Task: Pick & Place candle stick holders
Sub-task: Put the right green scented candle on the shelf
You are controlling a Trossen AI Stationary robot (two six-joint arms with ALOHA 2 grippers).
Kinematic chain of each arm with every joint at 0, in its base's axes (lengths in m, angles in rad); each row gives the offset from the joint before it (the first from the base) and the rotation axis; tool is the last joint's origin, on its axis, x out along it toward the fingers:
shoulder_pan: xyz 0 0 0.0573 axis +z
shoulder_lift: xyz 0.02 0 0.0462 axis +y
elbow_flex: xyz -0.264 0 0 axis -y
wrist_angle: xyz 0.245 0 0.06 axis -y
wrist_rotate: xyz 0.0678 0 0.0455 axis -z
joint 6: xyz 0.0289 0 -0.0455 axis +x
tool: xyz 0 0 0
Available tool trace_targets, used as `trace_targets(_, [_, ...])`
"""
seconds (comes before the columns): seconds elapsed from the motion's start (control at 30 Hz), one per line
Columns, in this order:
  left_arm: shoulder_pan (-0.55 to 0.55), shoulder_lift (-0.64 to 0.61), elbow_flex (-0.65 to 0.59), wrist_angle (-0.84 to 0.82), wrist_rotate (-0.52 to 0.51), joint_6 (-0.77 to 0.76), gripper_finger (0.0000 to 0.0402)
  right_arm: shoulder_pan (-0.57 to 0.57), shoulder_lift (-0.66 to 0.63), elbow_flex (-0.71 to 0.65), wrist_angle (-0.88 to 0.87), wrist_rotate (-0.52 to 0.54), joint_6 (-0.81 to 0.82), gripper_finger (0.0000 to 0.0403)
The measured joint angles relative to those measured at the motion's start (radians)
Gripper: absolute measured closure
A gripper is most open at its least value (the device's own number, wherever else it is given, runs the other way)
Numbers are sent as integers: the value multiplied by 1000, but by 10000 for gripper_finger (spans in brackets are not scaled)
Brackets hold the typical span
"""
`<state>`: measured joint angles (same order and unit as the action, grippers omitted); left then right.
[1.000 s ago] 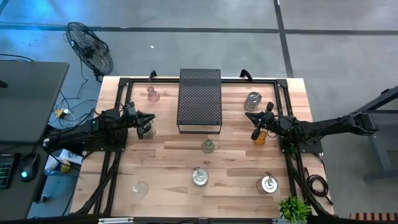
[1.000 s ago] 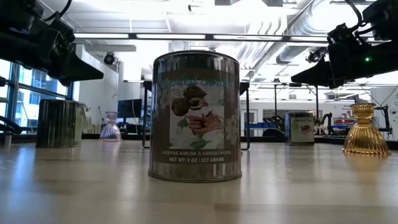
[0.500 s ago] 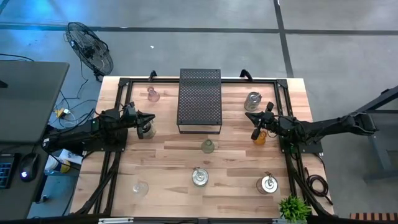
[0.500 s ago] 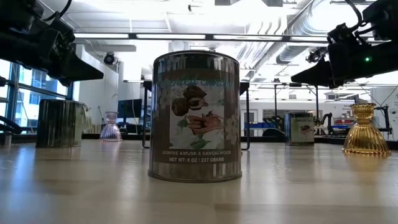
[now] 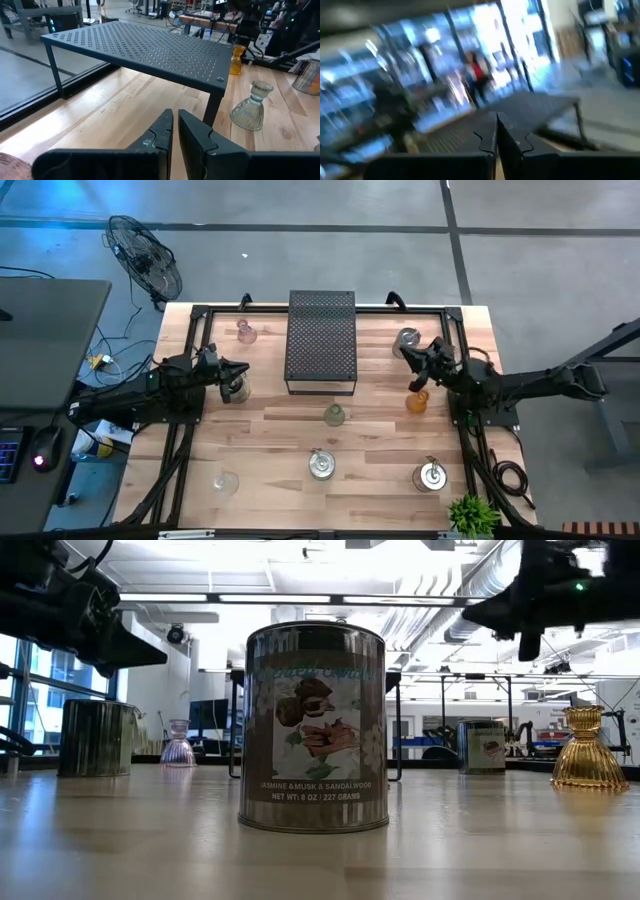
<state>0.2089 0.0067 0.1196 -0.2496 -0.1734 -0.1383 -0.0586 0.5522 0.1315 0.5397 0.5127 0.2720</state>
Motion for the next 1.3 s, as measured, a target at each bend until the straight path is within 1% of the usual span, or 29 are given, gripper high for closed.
trace_targets(0.1, [0,0,0,1,12,-2,376,-56,34,192,-485,84,131,403])
trace_targets(0.17, [0,4,0,12,24,21,376,-113,73,328,-775,83,197,403])
trace_targets(0.23, [0,8,1,10,32,28,376,-187,121,443,-977,39,219,403])
trace_targets(0.27, [0,8,1,0,39,24,376,-229,148,489,-1066,-5,217,403])
trace_targets(0.33, [0,8,1,-6,51,20,376,-313,205,555,-1172,-103,177,403])
trace_targets(0.43, [0,9,1,7,44,3,376,-433,297,602,-1214,-254,68,403])
trace_targets(0.53, [0,9,1,30,48,4,376,-540,399,622,-1208,-403,-36,403])
trace_targets(0.57, [0,8,1,31,48,3,376,-571,434,628,-1210,-433,-59,402])
trace_targets(0.67, [0,9,1,30,49,3,376,-636,529,659,-1218,-479,-142,389])
trace_targets(0.8, [0,9,1,27,51,-2,378,-650,630,715,-1251,-496,-263,342])
trace_targets(0.9, [0,9,1,9,51,-20,394,-650,702,750,-1298,-496,-346,306])
trace_targets(1.0, [0,9,1,0,51,-24,398,-645,761,776,-1338,-466,-413,288])
trace_targets(1.13, [0,9,1,4,29,-24,400,-630,814,785,-1352,-406,-470,291])
trace_targets(1.2, [0,9,1,4,25,-24,400,-626,833,785,-1352,-383,-475,304])
trace_targets(1.3, [0,9,1,4,19,-24,401,-626,858,789,-1347,-363,-490,335])
